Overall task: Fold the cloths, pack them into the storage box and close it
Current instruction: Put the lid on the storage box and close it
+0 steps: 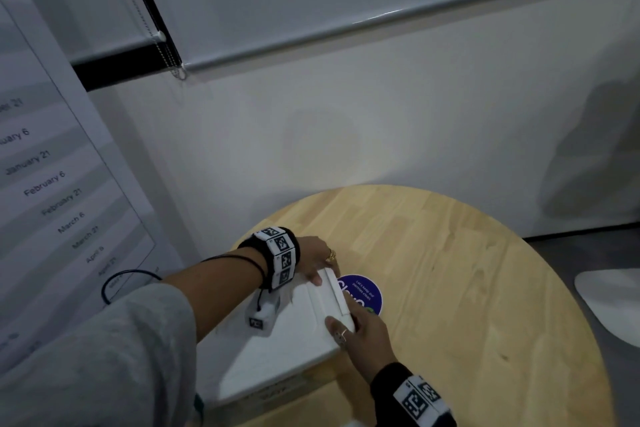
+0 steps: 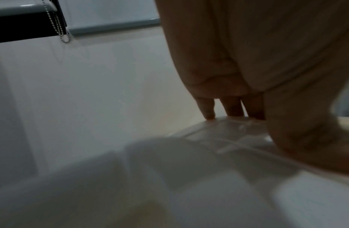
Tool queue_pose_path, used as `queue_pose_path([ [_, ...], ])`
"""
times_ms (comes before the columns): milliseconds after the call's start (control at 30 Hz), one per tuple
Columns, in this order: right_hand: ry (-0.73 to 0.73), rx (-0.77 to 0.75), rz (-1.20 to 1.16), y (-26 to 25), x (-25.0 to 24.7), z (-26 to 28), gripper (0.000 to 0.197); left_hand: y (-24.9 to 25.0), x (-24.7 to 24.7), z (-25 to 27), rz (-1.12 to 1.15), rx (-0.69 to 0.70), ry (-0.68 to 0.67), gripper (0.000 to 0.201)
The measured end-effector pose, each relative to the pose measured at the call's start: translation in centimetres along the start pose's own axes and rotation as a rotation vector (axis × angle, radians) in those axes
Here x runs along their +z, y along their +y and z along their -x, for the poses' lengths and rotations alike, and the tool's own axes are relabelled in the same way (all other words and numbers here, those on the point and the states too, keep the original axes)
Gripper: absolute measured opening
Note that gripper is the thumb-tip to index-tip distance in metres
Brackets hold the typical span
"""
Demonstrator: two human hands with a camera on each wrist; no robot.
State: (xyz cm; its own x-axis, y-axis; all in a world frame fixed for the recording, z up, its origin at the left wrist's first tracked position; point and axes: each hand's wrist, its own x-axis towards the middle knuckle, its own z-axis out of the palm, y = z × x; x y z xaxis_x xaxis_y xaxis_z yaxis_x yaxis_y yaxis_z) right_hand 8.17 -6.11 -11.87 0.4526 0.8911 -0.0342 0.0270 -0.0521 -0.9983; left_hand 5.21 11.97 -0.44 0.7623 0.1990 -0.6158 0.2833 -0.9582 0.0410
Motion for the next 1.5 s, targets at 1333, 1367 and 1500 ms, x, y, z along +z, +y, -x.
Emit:
queue_pose_path([
  [1333,-1.262,-0.229,1.893,-14.2,26.0,-4.6,0.044,2.5,25.7,16.2,1.473,-0.819,1.342,0.040],
  [1367,-1.267,-0.266,1.961,-13.7,26.1,-5.1,0.048,2.4,25.8,16.0,1.456,-0.825,1.356,0.037],
  [1500,-1.252,-0.514,1.969,-12.6,24.7,-6.4,0.048,2.0,26.3,15.3,1.413,-0.829,1.366,0.034],
])
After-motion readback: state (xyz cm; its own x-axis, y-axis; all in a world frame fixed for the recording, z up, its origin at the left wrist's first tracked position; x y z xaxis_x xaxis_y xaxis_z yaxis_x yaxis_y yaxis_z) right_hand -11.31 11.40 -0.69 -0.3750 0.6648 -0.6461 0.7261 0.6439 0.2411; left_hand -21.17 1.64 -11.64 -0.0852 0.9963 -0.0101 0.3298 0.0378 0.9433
